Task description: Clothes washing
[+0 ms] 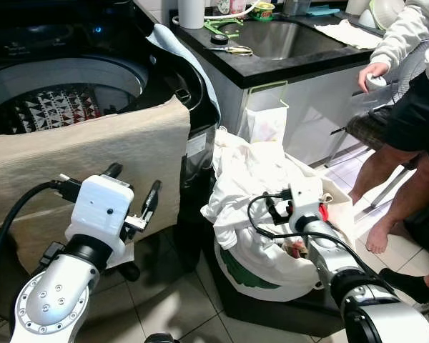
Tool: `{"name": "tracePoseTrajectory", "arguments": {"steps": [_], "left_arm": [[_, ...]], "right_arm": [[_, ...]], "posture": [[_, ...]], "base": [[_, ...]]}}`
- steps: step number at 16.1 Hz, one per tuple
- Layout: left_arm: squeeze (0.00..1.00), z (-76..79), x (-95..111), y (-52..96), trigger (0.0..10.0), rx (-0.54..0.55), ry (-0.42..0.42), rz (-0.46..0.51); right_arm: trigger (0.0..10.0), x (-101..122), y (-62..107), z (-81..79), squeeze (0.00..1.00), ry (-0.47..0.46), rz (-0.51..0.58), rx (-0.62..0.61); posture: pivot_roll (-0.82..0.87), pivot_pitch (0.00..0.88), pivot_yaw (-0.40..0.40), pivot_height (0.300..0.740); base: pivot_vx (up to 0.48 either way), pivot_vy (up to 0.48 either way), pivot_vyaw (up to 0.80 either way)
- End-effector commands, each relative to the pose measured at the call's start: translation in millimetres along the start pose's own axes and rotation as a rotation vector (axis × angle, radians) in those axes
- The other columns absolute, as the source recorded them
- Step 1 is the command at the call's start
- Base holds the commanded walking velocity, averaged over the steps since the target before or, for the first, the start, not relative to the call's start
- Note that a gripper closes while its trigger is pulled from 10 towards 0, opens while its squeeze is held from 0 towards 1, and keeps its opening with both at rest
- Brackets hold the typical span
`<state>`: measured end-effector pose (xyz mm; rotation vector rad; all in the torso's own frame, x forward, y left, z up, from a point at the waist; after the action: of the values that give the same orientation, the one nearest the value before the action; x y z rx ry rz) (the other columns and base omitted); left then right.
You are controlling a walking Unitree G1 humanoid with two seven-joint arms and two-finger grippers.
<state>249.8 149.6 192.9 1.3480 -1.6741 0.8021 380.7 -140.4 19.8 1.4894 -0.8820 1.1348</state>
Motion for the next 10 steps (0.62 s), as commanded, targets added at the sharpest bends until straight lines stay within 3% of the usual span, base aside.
{"name": "tracePoseTrajectory", "arguments": {"steps": [1, 5, 10], "left_arm": [[0.00, 3.2, 4, 2.1, 10.0, -0.012, 0.005, 0.004], [0.00, 6.4, 5, 9.5, 10.0, -0.033, 0.009, -0.024], [0.00, 6.6, 4, 19.6, 10.0, -0.045, -0.003, -0.054]], "right_arm": [[10.0, 0, -1.3, -3.1, 0.00, 0.022, -0.008, 0.015], [10.0, -15, -4.1, -46.8, 0.00, 0.126, -0.078, 0.160], [10.0, -28, -0.7, -65.7, 0.00, 0.144, -0.102, 0.198]], "posture": [[0.39, 0.000, -0.061, 0.740], [0.40, 0.004, -0.052, 0.740], [0.42, 0.035, -0.039, 0.740]], "base": [[0.000, 0.000, 0.00], [0.000, 0.000, 0.00], [0.000, 0.000, 0.00]]}}
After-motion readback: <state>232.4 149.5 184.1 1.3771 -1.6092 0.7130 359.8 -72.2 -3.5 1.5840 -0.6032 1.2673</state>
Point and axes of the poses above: a point about 5 cm out from each wrist's last joint towards the gripper, its own y axis pointing back from the gripper into the wrist, its own x axis along the axis of the wrist's last joint, z = x × y, the point moved 6 cm from there along -y, pointing out of the wrist towards the gripper, and after that the axes turned 8 degrees about -y, right-handed, at the moved point
